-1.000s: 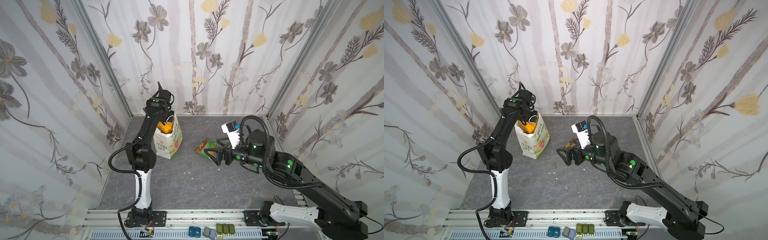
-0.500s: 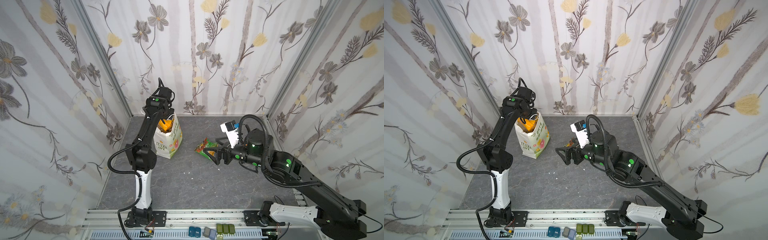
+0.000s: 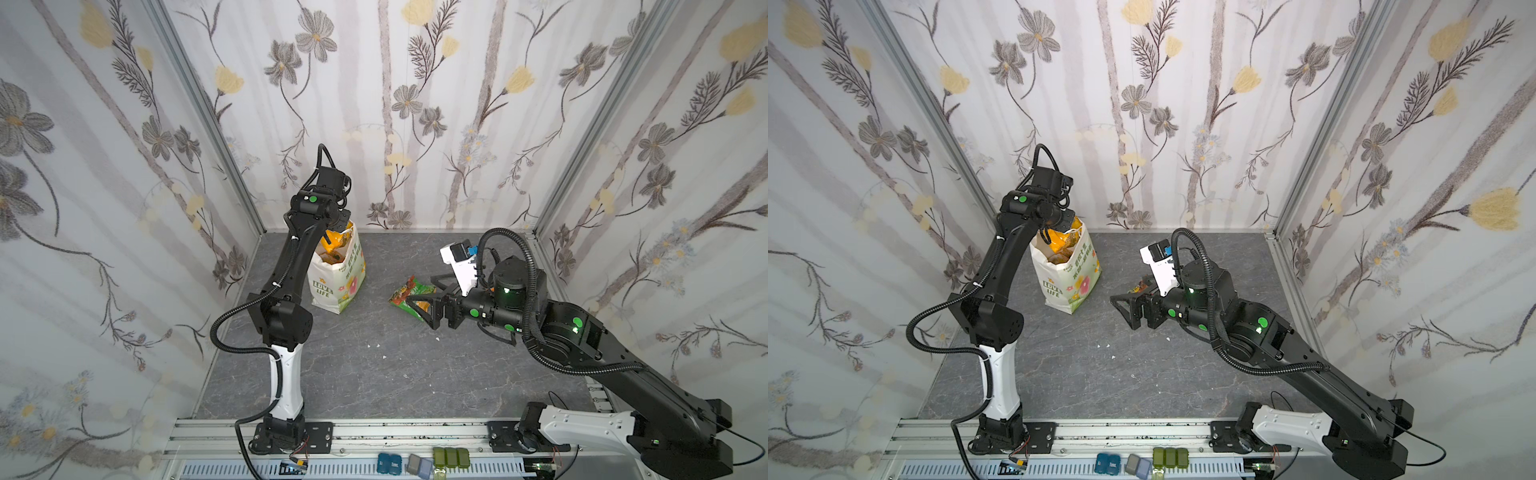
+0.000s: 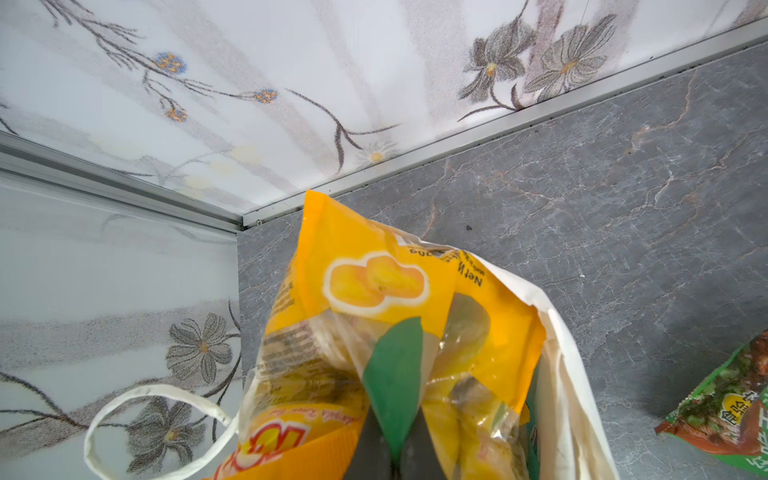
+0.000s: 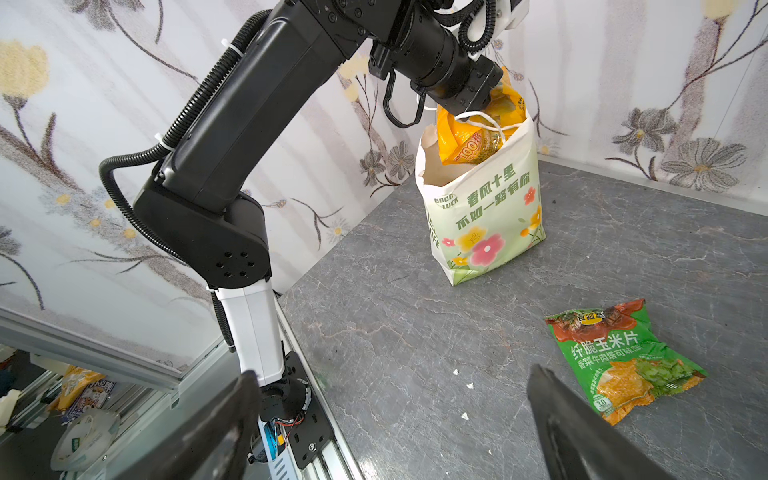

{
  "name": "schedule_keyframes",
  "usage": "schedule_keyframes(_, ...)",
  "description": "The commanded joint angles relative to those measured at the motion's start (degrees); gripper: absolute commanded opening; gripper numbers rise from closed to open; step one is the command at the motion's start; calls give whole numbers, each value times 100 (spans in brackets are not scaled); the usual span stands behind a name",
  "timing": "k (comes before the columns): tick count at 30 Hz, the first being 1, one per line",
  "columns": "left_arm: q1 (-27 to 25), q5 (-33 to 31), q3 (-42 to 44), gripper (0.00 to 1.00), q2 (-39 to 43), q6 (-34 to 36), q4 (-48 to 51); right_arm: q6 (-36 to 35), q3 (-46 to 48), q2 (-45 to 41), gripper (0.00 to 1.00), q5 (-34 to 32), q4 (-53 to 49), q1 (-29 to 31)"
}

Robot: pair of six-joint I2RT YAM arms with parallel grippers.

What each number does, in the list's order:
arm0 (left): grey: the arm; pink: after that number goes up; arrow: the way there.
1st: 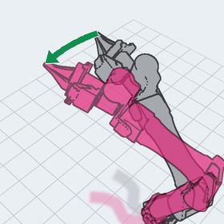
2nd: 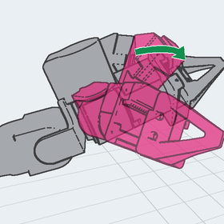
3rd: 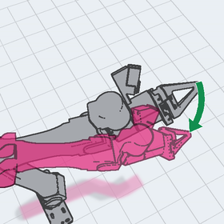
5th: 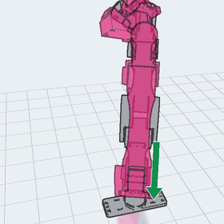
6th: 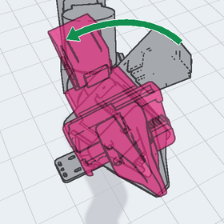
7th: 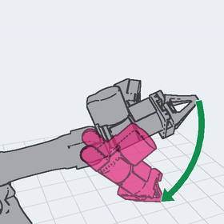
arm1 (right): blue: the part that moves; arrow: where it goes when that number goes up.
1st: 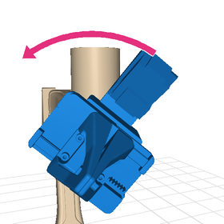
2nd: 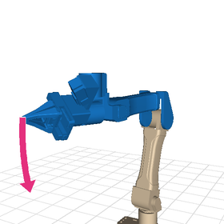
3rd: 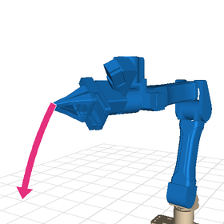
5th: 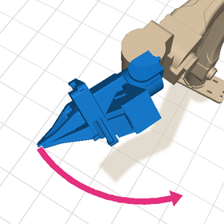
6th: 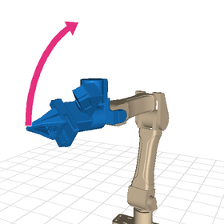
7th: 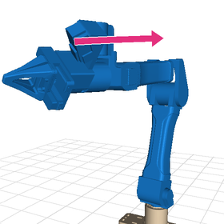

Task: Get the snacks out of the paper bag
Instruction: 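Lift the yellow packet up out of the bag with the left gripper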

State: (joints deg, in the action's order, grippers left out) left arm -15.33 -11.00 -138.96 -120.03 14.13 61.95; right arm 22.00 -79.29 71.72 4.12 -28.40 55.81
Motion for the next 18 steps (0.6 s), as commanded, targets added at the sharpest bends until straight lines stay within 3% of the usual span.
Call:
schedule_keyframes(1,3,-62,-193,0,98,33,-619,-5,-34,8,99,-25,71,6)
schedule_keyframes(11,-7,-76,-412,0,164,24,-802,6,2,-44,99,-59,56,10)
schedule_keyframes(18,1,-433,-668,0,215,96,-884,-2,-8,-20,99,-52,87,9)
